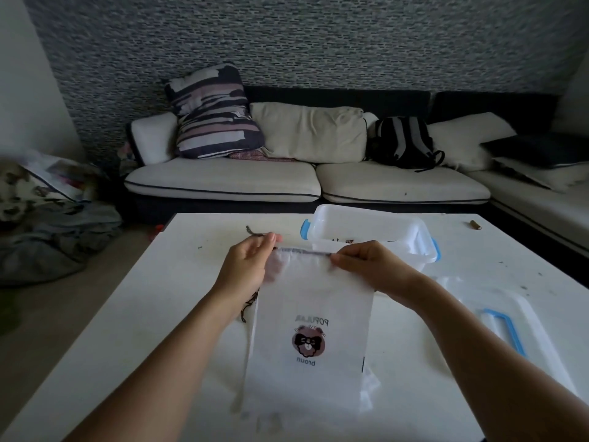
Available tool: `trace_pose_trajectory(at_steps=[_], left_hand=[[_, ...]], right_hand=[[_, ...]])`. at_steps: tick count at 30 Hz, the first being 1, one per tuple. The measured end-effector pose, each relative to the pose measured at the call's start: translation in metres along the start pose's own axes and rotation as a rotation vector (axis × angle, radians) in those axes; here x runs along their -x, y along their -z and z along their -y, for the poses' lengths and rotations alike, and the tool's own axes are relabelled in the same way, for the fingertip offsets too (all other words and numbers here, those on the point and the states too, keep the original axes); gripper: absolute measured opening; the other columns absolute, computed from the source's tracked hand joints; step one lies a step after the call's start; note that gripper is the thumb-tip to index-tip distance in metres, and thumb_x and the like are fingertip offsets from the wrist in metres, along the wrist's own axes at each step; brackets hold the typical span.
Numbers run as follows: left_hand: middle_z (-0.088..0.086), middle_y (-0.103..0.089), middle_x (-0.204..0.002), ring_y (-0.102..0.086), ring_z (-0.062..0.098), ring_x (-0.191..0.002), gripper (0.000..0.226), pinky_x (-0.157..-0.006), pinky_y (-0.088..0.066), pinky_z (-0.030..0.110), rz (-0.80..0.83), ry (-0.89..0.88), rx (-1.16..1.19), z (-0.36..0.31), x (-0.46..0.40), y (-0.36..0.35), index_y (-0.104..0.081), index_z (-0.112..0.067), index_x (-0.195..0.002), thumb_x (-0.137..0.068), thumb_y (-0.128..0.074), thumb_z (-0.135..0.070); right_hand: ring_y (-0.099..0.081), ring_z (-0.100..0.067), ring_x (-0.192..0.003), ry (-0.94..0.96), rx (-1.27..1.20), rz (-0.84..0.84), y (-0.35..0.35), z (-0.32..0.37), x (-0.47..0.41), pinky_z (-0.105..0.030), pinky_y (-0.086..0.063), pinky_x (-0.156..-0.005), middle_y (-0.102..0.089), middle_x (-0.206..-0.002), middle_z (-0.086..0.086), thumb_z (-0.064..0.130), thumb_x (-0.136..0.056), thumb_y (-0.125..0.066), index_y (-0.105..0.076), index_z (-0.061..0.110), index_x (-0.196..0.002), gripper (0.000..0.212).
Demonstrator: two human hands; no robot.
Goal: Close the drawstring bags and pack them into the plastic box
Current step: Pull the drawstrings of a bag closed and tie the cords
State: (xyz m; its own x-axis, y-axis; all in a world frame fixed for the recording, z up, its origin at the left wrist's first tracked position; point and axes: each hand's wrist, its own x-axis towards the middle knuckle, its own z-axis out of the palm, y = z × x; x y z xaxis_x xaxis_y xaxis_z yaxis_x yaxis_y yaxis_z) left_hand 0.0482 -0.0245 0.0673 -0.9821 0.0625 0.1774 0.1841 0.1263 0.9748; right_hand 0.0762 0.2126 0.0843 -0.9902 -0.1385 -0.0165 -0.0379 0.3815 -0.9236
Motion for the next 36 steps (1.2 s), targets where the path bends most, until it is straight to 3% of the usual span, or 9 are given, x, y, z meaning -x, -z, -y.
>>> trace_pose_trajectory(at_steps=[3, 6, 9, 11, 17, 21, 28, 31, 36], left_hand=[[-0.008, -0.067, -0.082, -0.058, 0.007, -0.079, 0.029, -0.07, -0.047, 0.021, -0.06, -0.041, -0.011, 0.001, 0.0, -0.004, -0.076, -0.028, -0.093, -0.103, -0.05, -0.037], [-0.005, -0.072, -0.088, -0.066, 0.014, -0.088, 0.03, -0.083, -0.055, 0.031, -0.222, 0.017, 0.038, 0.0, -0.004, -0.006, -0.075, -0.025, -0.09, -0.104, -0.05, -0.033], [0.001, -0.074, -0.099, -0.069, 0.024, -0.1, 0.028, -0.096, -0.055, 0.046, -0.336, 0.111, 0.15, 0.004, -0.014, 0.001, -0.075, -0.025, -0.088, -0.103, -0.051, -0.03], [0.002, -0.074, -0.106, -0.068, 0.02, -0.097, 0.025, -0.098, -0.054, 0.042, -0.363, 0.131, 0.182, 0.008, -0.018, 0.003, -0.073, -0.025, -0.088, -0.103, -0.053, -0.027], [-0.004, -0.066, -0.096, -0.061, 0.024, -0.097, 0.04, -0.094, -0.051, 0.044, -0.408, 0.201, 0.205, 0.008, -0.023, 0.003, -0.072, -0.028, -0.08, -0.105, -0.042, -0.041], [0.002, -0.07, -0.097, -0.061, 0.028, -0.099, 0.052, -0.095, -0.049, 0.042, -0.419, 0.308, 0.28, 0.006, -0.026, 0.008, -0.076, -0.025, -0.069, -0.104, -0.039, -0.039], [0.01, -0.071, -0.082, -0.066, 0.023, -0.072, 0.033, -0.069, -0.053, 0.034, -0.425, 0.342, 0.464, -0.008, -0.024, 0.019, -0.056, -0.014, -0.077, -0.103, -0.039, -0.023], [0.006, -0.07, -0.076, -0.066, 0.02, -0.07, 0.042, -0.07, -0.052, 0.033, -0.361, 0.33, 0.564, -0.006, -0.022, 0.016, -0.049, -0.017, -0.074, -0.107, -0.035, -0.038], [0.003, -0.071, -0.076, -0.066, 0.018, -0.071, 0.038, -0.072, -0.052, 0.031, -0.309, 0.344, 0.615, -0.004, -0.018, 0.009, -0.051, -0.018, -0.076, -0.107, -0.041, -0.037]], right_hand=[[-0.054, -0.017, -0.064, -0.015, 0.015, -0.008, -0.002, 0.0, -0.002, -0.022, -0.042, -0.055, -0.062, -0.074, -0.005, 0.033, -0.097, -0.063, -0.076, 0.01, -0.087, 0.029], [-0.051, -0.026, -0.077, -0.07, -0.164, 0.02, 0.002, -0.001, -0.005, -0.037, -0.042, -0.07, -0.057, -0.086, -0.014, 0.047, -0.092, -0.066, -0.069, -0.003, -0.103, 0.051], [-0.054, -0.022, -0.071, -0.124, -0.488, -0.018, 0.014, -0.004, -0.007, -0.029, -0.053, -0.069, -0.055, -0.083, -0.015, 0.023, -0.098, -0.059, -0.061, -0.015, -0.115, 0.041], [-0.06, -0.014, -0.067, -0.129, -0.578, -0.041, 0.018, -0.005, -0.007, -0.022, -0.058, -0.067, -0.061, -0.08, -0.011, 0.009, -0.099, -0.055, -0.063, -0.013, -0.114, 0.028], [-0.056, -0.011, -0.056, -0.165, -0.483, -0.148, 0.021, -0.007, -0.008, -0.02, -0.054, -0.056, -0.06, -0.066, -0.004, 0.018, -0.093, -0.067, -0.07, 0.002, -0.086, 0.017], [-0.058, -0.013, -0.061, -0.155, -0.471, -0.119, 0.03, -0.009, -0.007, -0.021, -0.056, -0.062, -0.061, -0.069, -0.005, 0.011, -0.095, -0.064, -0.072, -0.002, -0.095, 0.016], [-0.061, -0.014, -0.063, -0.129, -0.35, -0.243, 0.043, -0.006, -0.002, -0.022, -0.056, -0.06, -0.062, -0.075, -0.009, 0.017, -0.099, -0.059, -0.069, 0.0, -0.088, 0.022], [-0.062, -0.017, -0.063, -0.148, -0.554, -0.259, 0.035, -0.002, -0.005, -0.027, -0.054, -0.06, -0.064, -0.073, -0.008, 0.028, -0.102, -0.054, -0.06, 0.006, -0.077, 0.034], [-0.065, -0.02, -0.063, -0.166, -0.837, -0.263, 0.022, 0.005, -0.01, -0.026, -0.056, -0.058, -0.074, -0.086, -0.014, 0.031, -0.102, -0.054, -0.047, 0.012, -0.062, 0.045]])
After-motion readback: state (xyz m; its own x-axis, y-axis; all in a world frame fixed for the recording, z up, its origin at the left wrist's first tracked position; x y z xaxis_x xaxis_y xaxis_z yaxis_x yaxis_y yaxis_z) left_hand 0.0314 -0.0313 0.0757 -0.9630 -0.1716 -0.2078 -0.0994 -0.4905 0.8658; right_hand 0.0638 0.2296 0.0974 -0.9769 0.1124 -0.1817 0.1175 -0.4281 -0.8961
